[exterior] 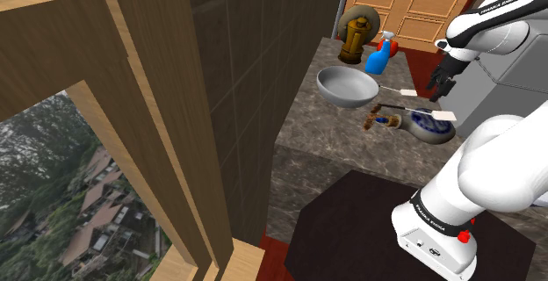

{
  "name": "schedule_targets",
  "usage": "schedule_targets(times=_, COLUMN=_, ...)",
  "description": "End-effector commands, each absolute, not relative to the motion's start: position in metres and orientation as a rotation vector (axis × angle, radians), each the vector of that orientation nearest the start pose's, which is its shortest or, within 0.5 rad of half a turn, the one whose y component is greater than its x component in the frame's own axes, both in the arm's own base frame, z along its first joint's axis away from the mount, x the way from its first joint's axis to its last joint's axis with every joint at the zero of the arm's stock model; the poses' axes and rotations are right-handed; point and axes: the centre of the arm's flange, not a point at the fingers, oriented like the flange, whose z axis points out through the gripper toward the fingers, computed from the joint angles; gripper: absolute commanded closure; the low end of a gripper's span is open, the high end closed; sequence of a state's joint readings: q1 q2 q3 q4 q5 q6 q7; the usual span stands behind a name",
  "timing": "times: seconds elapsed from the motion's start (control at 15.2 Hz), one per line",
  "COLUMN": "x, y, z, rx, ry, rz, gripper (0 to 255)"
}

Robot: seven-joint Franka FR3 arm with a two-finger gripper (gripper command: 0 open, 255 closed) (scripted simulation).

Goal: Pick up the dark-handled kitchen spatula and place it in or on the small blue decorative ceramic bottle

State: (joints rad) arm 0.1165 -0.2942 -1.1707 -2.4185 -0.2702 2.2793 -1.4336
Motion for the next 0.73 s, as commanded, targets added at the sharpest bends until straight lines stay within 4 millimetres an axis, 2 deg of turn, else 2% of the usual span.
schedule_targets(times=0.0, x=0.229, y=-0.413, z=0.364, rx=-2.993, ry=-0.884, rz=-0.099, gripper=0)
schedule_targets(times=0.2, x=0.227, y=-0.415, z=0.401, rx=-2.993, ry=-0.884, rz=-0.099, gripper=0)
schedule_targets(times=0.66, x=0.227, y=-0.415, z=0.401, rx=-2.993, ry=-0.884, rz=-0.099, gripper=0)
